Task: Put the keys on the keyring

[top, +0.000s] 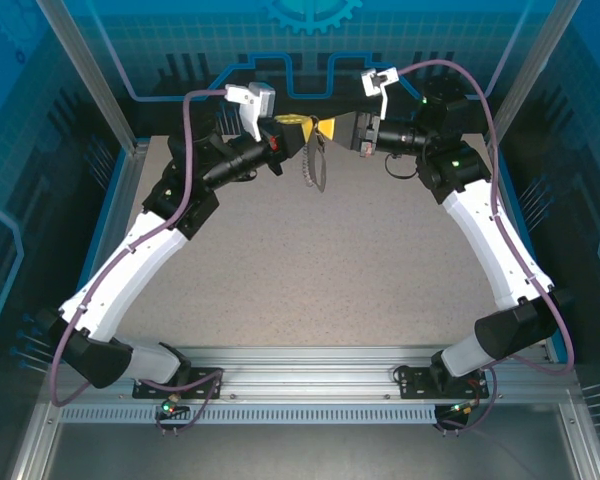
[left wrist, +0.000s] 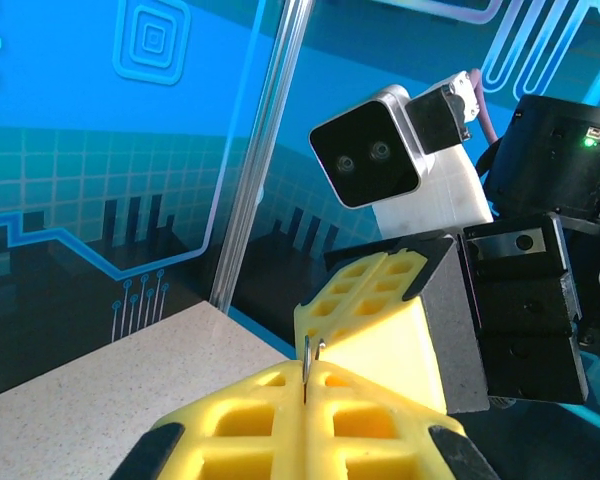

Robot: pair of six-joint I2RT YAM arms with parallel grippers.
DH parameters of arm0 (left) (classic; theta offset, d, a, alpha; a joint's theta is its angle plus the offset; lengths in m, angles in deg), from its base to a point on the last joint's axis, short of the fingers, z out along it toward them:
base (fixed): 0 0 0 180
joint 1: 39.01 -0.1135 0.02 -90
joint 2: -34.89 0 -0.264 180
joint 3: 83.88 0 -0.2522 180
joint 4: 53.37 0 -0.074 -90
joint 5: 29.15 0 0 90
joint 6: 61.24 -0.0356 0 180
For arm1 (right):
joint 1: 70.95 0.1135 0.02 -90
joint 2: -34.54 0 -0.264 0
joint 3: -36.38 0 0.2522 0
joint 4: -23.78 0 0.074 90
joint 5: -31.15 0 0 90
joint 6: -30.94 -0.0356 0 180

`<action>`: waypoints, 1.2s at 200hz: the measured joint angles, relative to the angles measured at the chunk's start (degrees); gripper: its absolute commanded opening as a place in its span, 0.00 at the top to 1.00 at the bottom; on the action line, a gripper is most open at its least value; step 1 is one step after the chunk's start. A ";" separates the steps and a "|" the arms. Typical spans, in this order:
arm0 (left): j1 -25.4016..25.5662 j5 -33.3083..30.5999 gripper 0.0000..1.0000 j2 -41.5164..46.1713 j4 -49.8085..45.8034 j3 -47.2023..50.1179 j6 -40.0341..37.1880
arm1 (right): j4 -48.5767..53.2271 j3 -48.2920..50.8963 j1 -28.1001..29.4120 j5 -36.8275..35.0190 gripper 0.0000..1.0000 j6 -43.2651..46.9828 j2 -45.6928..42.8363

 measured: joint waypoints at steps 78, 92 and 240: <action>0.11 0.07 1.00 -0.83 11.06 0.00 6.58 | -0.87 6.32 -8.85 -0.28 0.51 -6.27 -2.40; 0.11 0.20 1.00 -1.11 12.28 0.00 7.72 | -1.44 6.32 -9.44 -0.48 0.49 -7.13 -2.82; -4.79 7.30 1.00 -4.50 26.14 3.74 26.36 | -16.31 1.05 -7.67 -2.27 0.47 -17.31 0.90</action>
